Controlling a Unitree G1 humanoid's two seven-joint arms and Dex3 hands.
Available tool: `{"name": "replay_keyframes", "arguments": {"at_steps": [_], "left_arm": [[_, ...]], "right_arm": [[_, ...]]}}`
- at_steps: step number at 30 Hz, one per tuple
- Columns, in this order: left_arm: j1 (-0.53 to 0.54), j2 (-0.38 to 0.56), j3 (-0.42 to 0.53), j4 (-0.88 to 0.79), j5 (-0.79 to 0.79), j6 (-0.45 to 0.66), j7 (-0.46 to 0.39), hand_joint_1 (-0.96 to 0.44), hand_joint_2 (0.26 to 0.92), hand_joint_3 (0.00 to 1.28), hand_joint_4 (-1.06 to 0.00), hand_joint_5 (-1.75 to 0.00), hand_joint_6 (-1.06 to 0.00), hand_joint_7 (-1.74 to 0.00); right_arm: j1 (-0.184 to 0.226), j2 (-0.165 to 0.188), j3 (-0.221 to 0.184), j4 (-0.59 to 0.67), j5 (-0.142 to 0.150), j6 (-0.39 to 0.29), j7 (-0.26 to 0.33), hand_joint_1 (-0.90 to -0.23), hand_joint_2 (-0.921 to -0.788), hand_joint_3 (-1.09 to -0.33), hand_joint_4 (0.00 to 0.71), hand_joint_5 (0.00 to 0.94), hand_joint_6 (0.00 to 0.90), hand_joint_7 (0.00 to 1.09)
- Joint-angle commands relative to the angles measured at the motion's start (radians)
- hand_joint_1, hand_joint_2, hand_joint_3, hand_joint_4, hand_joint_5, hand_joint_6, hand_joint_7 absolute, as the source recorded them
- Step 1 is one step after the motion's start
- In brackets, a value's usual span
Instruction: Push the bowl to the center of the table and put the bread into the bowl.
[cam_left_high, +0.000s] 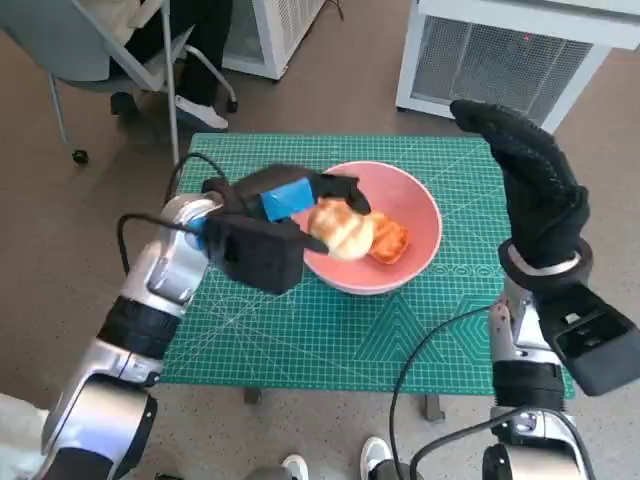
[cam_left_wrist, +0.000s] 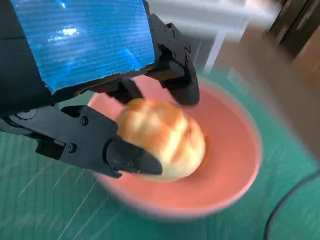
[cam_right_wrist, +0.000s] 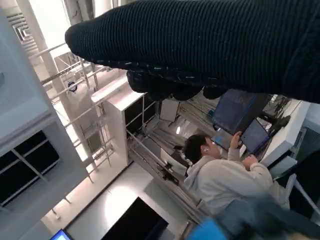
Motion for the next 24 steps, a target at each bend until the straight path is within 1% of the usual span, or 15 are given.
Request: {"name": "replay_keyframes", "arguments": {"at_steps": [1, 2, 4, 6, 8, 9, 11, 13, 15, 17, 20, 21, 24], "left_arm": [[-0.046, 0.012, 0.016, -0.023, -0.02, 0.035, -0.046, -0.43, 0.921, 0.13, -0.27, -0.01, -0.34, -0.12], [-0.042, 0.011, 0.024, -0.027, -0.026, 0.032, -0.042, -0.42, 0.921, 0.13, -0.27, 0.0, -0.34, -0.12], [-0.023, 0.0, 0.056, -0.027, -0.051, -0.013, 0.007, -0.42, 0.921, 0.13, -0.27, -0.01, -0.35, -0.11], [0.003, -0.014, 0.089, -0.029, -0.068, -0.071, 0.078, -0.41, 0.921, 0.12, -0.28, -0.01, -0.35, -0.11], [0.023, -0.033, 0.124, -0.019, -0.081, -0.146, 0.169, -0.41, 0.921, 0.12, -0.29, -0.01, -0.36, -0.11], [0.033, -0.047, 0.144, -0.011, -0.084, -0.196, 0.235, -0.41, 0.921, 0.12, -0.3, -0.02, -0.37, -0.11], [0.044, -0.07, 0.177, 0.005, -0.091, -0.274, 0.334, -0.41, 0.921, 0.13, -0.31, -0.02, -0.39, -0.12], [0.051, -0.094, 0.207, 0.025, -0.108, -0.336, 0.406, -0.42, 0.921, 0.14, -0.33, -0.03, -0.4, -0.12], [0.058, -0.122, 0.239, 0.043, -0.142, -0.392, 0.459, -0.43, 0.921, 0.16, -0.35, -0.03, -0.42, -0.12], [0.066, -0.151, 0.268, 0.055, -0.181, -0.442, 0.497, -0.43, 0.921, 0.19, -0.36, -0.03, -0.43, -0.12], [0.083, -0.19, 0.305, 0.069, -0.24, -0.519, 0.532, -0.43, 0.921, 0.24, -0.37, -0.02, -0.44, -0.12], [0.088, -0.2, 0.315, 0.074, -0.258, -0.542, 0.537, -0.44, 0.921, 0.28, -0.36, -0.02, -0.43, -0.11], [0.098, -0.227, 0.334, 0.07, -0.309, -0.59, 0.536, -0.45, 0.921, 0.33, -0.35, -0.01, -0.42, -0.1]], "right_arm": [[0.026, -0.015, -0.004, -0.015, -0.005, 0.023, -0.008, -0.546, -0.921, -0.75, 0.286, 0.0, 0.239, 0.2], [0.027, -0.016, -0.004, -0.018, -0.004, 0.026, -0.008, -0.546, -0.921, -0.75, 0.285, 0.0, 0.239, 0.2], [0.026, -0.019, -0.006, -0.023, -0.003, 0.032, -0.009, -0.546, -0.921, -0.75, 0.285, 0.0, 0.238, 0.2], [0.025, -0.022, -0.008, -0.028, -0.005, 0.037, -0.011, -0.546, -0.921, -0.749, 0.285, 0.0, 0.238, 0.2], [0.023, -0.026, -0.009, -0.031, -0.008, 0.04, -0.015, -0.545, -0.921, -0.749, 0.286, 0.001, 0.237, 0.2], [0.021, -0.028, -0.01, -0.032, -0.01, 0.041, -0.017, -0.544, -0.921, -0.749, 0.287, 0.001, 0.237, 0.2], [0.016, -0.031, -0.011, -0.032, -0.013, 0.042, -0.021, -0.542, -0.921, -0.748, 0.286, 0.001, 0.236, 0.2], [0.011, -0.033, -0.011, -0.032, -0.016, 0.044, -0.024, -0.542, -0.921, -0.747, 0.285, 0.0, 0.235, 0.2], [0.005, -0.035, -0.011, -0.034, -0.021, 0.047, -0.028, -0.546, -0.921, -0.746, 0.285, 0.0, 0.235, 0.21], [-0.001, -0.038, -0.011, -0.037, -0.025, 0.052, -0.034, -0.548, -0.921, -0.744, 0.284, 0.0, 0.234, 0.21], [-0.011, -0.042, -0.011, -0.046, -0.033, 0.062, -0.047, -0.556, -0.921, -0.741, 0.283, 0.0, 0.233, 0.21], [-0.014, -0.043, -0.011, -0.049, -0.036, 0.065, -0.052, -0.561, -0.921, -0.741, 0.28, 0.0, 0.232, 0.21], [-0.027, -0.045, -0.01, -0.057, -0.048, 0.078, -0.07, -0.568, -0.921, -0.741, 0.275, 0.0, 0.232, 0.21]]}}
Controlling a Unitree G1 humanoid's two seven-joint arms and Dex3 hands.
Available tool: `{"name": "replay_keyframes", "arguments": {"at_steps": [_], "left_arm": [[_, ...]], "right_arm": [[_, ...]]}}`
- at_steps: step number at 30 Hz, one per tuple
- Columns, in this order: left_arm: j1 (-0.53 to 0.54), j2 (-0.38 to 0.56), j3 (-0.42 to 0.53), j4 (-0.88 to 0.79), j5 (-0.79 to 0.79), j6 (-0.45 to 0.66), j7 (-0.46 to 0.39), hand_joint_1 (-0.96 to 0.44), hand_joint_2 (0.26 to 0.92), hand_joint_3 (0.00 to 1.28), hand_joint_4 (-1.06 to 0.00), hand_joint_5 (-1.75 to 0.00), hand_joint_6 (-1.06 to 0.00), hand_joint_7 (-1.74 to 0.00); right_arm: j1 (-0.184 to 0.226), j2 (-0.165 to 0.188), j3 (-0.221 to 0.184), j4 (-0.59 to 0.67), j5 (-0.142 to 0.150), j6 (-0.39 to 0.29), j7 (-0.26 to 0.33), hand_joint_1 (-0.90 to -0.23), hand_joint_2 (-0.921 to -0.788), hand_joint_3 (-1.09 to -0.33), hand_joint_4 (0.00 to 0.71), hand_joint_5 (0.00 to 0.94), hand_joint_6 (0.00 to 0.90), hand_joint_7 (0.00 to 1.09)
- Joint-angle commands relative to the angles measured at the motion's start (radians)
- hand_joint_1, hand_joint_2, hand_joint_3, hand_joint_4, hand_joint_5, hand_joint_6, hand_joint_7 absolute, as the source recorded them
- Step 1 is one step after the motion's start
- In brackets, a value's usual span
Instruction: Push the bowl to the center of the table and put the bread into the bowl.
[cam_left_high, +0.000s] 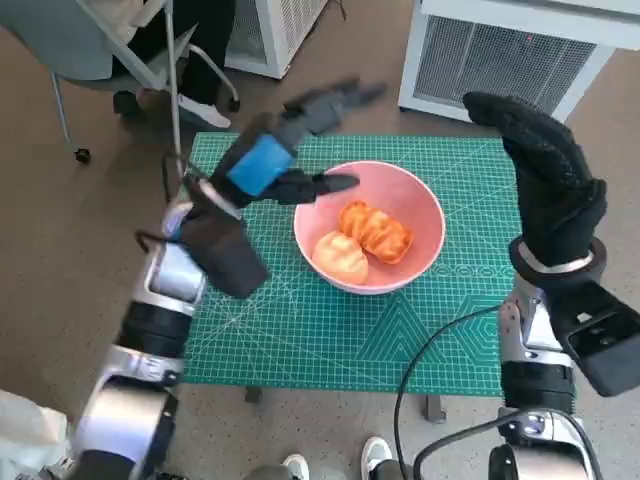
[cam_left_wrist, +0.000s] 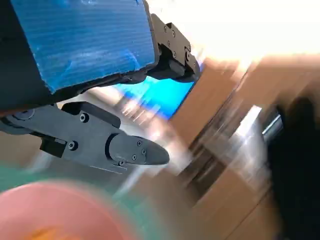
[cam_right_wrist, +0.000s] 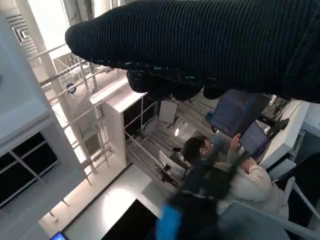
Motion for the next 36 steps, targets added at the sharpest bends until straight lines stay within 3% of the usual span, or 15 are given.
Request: {"name": "replay_keyframes", "arguments": {"at_steps": [1, 13, 29, 36], "left_arm": [[0.03, -0.044, 0.038, 0.006, -0.082, -0.076, 0.014, -0.46, 0.921, 0.35, -0.35, -0.01, -0.41, -0.09], [0.056, -0.113, 0.057, -0.036, -0.191, -0.112, -0.017, -0.43, 0.921, 0.45, -0.33, 0.0, -0.36, -0.07], [0.033, -0.122, 0.074, -0.008, -0.247, -0.127, -0.091, -0.47, 0.921, 0.47, -0.31, 0.0, -0.34, -0.06], [0.045, -0.131, 0.079, -0.03, -0.27, -0.122, -0.108, -0.45, 0.921, 0.47, -0.31, 0.0, -0.34, -0.06]], "right_arm": [[-0.018, -0.013, -0.004, -0.014, -0.028, 0.027, -0.029, -0.57, -0.921, -0.741, 0.272, 0.0, 0.232, 0.21], [-0.086, -0.022, -0.001, 0.001, -0.078, 0.052, -0.09, -0.561, -0.921, -0.743, 0.266, 0.0, 0.233, 0.21], [-0.102, -0.018, 0.007, -0.021, -0.064, 0.099, -0.097, -0.548, -0.921, -0.745, 0.266, 0.0, 0.24, 0.21], [-0.102, -0.021, 0.007, -0.033, -0.044, 0.12, -0.085, -0.549, -0.921, -0.728, 0.267, 0.0, 0.244, 0.21]]}}
